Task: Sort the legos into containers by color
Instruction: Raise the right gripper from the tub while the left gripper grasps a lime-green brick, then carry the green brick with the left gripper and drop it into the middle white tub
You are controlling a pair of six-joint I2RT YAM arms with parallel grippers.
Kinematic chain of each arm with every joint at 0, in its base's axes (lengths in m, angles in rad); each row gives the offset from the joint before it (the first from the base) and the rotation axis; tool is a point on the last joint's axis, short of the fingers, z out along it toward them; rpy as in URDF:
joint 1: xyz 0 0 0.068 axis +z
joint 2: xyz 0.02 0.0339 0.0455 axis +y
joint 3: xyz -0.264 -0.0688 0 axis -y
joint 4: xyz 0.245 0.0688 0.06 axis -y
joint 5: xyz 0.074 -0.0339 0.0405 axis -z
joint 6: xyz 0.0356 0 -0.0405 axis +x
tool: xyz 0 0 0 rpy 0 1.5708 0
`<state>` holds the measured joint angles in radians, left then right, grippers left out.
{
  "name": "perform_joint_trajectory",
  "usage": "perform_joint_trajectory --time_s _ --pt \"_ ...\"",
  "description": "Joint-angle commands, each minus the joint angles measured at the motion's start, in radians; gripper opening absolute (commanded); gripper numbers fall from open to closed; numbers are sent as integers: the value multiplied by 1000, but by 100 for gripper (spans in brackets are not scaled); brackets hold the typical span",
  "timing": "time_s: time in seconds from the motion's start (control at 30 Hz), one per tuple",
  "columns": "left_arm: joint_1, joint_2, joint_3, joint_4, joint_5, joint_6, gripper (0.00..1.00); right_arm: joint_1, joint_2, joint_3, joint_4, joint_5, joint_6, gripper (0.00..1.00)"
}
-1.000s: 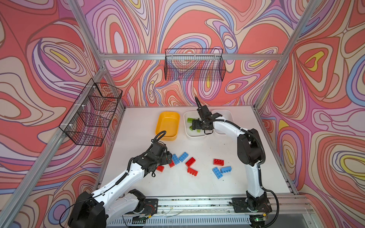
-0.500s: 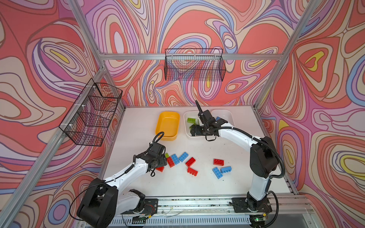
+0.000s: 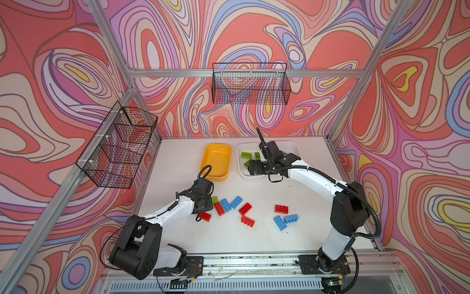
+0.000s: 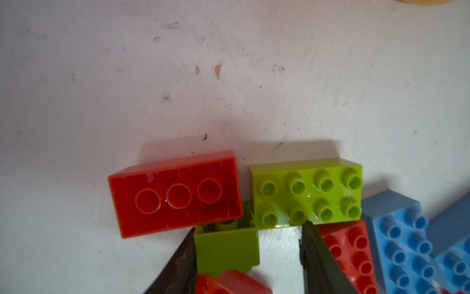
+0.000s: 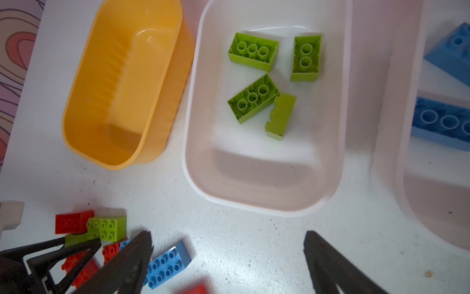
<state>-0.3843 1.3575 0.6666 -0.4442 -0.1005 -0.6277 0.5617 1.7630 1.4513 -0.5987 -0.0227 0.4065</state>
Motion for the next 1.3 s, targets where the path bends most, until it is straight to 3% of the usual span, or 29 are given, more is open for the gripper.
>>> perform_joint_trajectory --time_s 0.0,0.13,0.53,0.83,1.0,1.27 --pt "6 17 18 -16 12 10 41 0 -52 -22 -21 15 -17 98" --pt "5 17 17 -18 13 5 36 -1 -75 -52 -21 26 -19 98" --pt "5 102 77 -53 -27 57 34 -2 -117 -95 -15 40 -13 98" --pt "5 134 98 -83 -28 49 17 -1 -147 -113 -19 50 -14 98" --pt "5 116 104 -114 -24 39 10 -1 -172 -138 -5 45 -11 98" --pt "-11 47 162 -200 -28 15 10 -1 -278 -247 31 56 16 98"
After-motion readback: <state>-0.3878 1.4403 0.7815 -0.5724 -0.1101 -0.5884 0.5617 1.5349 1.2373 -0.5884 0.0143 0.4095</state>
